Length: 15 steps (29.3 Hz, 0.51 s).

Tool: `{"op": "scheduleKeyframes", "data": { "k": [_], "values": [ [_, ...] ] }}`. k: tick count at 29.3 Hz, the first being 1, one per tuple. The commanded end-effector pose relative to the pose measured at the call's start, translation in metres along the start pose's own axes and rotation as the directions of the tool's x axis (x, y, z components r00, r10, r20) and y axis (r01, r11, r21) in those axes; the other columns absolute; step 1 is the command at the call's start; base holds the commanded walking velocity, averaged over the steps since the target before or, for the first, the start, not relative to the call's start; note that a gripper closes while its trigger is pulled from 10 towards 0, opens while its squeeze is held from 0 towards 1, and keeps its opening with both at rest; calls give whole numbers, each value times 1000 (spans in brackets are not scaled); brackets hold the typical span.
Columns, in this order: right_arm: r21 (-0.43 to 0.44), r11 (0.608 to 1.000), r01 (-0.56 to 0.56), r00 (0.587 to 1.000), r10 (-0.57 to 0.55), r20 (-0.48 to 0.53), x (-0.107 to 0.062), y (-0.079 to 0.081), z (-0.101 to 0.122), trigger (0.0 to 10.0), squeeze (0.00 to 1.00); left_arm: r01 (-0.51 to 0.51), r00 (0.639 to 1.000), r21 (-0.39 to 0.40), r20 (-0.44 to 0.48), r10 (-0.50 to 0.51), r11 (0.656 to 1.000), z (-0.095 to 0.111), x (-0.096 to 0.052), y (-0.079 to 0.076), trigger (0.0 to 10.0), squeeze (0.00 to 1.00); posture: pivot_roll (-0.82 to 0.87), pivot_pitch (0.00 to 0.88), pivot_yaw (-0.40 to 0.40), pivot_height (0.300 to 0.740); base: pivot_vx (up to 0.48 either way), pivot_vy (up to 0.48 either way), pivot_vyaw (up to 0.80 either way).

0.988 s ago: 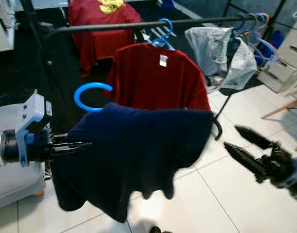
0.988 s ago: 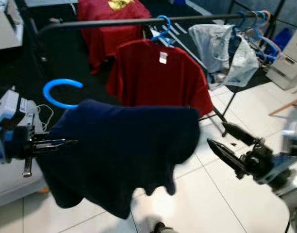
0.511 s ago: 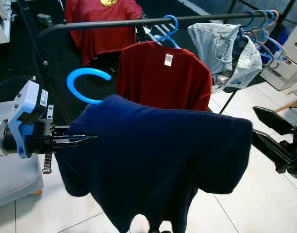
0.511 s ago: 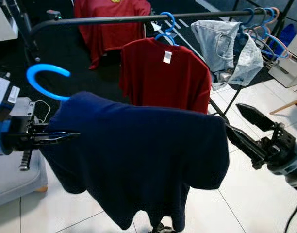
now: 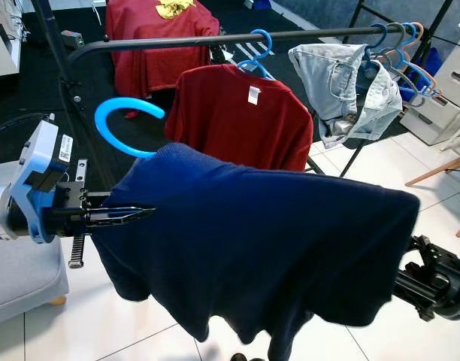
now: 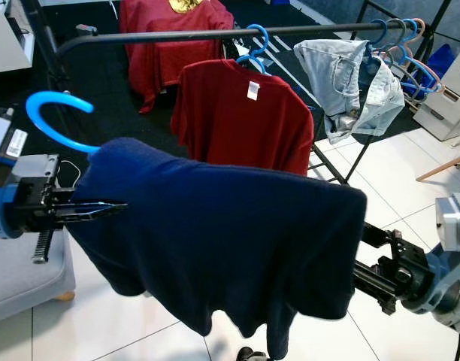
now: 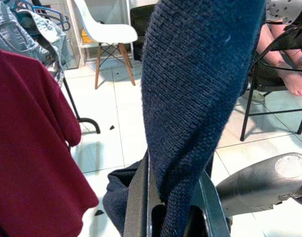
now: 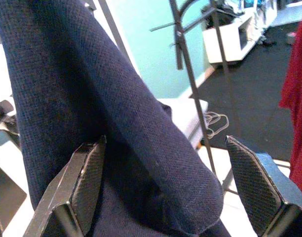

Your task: Hang hanger

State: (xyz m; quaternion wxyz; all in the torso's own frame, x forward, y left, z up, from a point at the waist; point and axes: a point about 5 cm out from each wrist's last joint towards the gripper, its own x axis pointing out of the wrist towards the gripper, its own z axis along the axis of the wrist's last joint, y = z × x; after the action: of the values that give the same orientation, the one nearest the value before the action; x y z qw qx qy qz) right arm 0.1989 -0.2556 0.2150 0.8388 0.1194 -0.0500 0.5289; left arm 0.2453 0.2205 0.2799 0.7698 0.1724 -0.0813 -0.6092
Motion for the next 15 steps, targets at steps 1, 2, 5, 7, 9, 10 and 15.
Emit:
{"op": "scheduleKeyframes", "data": {
  "k": [1,2,5,7,9,10,15],
  "values": [
    [0,1000,-17,1000,17,4,1,3,5,0,0,44,998,33,50,-46,998,6,9,-3,10000,0,34,165,-61,740,0,0,0],
    [6,1000,-22,1000,22,5,2,3,5,0,0,47,997,33,52,-48,998,6,10,-3,10000,0,36,166,-59,740,0,0,0],
    [11,1000,-26,1000,25,8,4,4,4,0,0,48,997,31,53,-50,998,5,11,-3,10000,0,36,166,-59,740,0,0,0],
    [16,999,-34,999,34,3,6,5,3,0,0,50,997,29,53,-51,998,4,13,-4,10000,0,36,166,-59,740,0,0,0],
    [18,999,-40,999,40,-1,7,5,3,0,0,50,997,28,52,-52,998,3,13,-4,10000,0,36,166,-59,740,0,0,0],
    [18,999,-40,999,40,-1,7,5,3,0,0,50,997,28,52,-52,998,3,13,-4,10000,0,36,166,-59,740,0,0,0],
    [26,998,-54,999,54,-5,10,7,2,0,0,49,997,23,53,-50,999,0,17,-4,10000,0,35,169,-60,740,0,0,0]
  ]
}}
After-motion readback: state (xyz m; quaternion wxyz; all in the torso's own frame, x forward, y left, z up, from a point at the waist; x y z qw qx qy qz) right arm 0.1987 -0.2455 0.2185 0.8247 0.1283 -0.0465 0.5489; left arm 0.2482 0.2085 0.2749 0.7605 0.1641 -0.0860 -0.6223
